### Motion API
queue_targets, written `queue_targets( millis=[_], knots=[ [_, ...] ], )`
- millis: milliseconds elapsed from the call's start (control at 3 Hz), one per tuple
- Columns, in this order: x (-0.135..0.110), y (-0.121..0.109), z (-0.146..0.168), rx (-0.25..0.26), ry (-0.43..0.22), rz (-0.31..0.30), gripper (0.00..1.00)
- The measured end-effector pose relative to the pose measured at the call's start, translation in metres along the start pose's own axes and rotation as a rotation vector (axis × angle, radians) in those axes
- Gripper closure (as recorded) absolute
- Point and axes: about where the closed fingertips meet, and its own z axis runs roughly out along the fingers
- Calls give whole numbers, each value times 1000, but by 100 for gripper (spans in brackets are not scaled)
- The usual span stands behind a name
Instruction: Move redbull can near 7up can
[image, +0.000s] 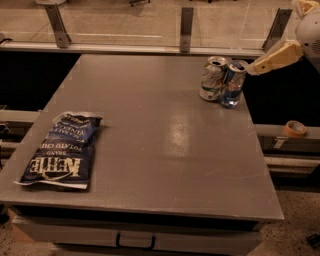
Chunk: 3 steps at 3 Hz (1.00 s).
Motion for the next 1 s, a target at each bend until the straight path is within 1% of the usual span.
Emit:
queue_targets(
  millis=[333, 667, 1000],
  knots=[
    [0, 0, 0, 0, 0, 0, 0],
    [-23, -18, -8, 71, -32, -40, 0],
    [-66, -54, -50, 201, -41, -155, 0]
  ],
)
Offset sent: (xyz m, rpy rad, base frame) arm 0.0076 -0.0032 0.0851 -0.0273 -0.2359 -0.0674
